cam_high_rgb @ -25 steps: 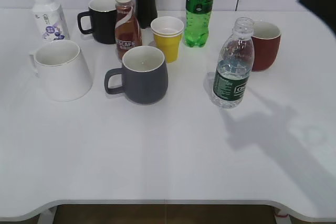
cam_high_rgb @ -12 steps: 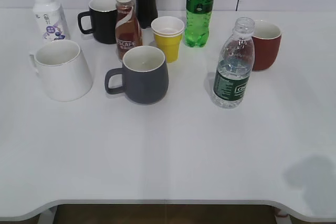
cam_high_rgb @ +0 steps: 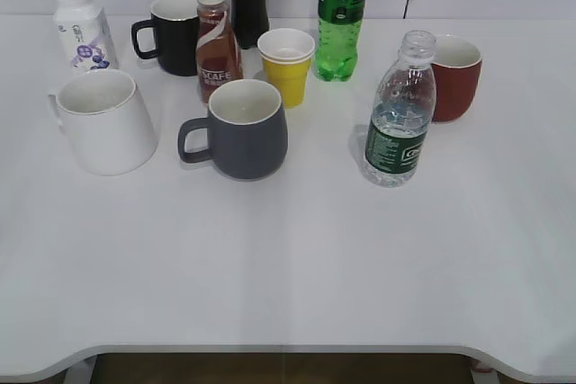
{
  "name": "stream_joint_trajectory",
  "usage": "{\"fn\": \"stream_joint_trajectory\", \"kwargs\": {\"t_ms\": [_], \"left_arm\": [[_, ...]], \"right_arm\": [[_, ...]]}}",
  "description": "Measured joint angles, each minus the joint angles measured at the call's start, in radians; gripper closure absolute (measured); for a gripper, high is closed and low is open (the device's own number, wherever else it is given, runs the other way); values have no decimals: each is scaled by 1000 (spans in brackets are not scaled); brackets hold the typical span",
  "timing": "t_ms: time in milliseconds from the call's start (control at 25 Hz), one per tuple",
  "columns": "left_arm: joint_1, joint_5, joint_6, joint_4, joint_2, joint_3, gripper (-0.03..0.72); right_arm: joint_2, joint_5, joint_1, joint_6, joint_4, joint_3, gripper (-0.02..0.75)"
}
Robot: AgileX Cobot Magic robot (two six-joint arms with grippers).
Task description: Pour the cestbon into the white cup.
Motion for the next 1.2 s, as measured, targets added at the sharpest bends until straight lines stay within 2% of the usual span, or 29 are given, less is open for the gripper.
{"fn": "stream_joint_trajectory", "kwargs": {"t_ms": [240, 320, 440, 560, 640, 720, 1200], "left_arm": [[0, -2, 0, -5, -1, 1, 151], [2, -3, 0, -6, -2, 1, 169], [40, -3, 0, -6, -3, 1, 200], [103, -5, 0, -6, -9, 1, 225], [123, -6, 0, -6, -28, 2, 236], [126, -6, 0, -5, -33, 2, 242], [126, -6, 0, -8, -34, 2, 251]], "right_arm": [[-21, -5, -1, 0, 1, 0, 145], [-21, -7, -25, 0, 3, 0, 145], [-28, -10, -146, 0, 7, 0, 145], [-76, -13, -341, 0, 7, 0, 145], [-128, -14, -437, 0, 7, 0, 145], [-163, -16, -491, 0, 10, 0, 146], [-169, -18, -515, 0, 23, 0, 147]]}}
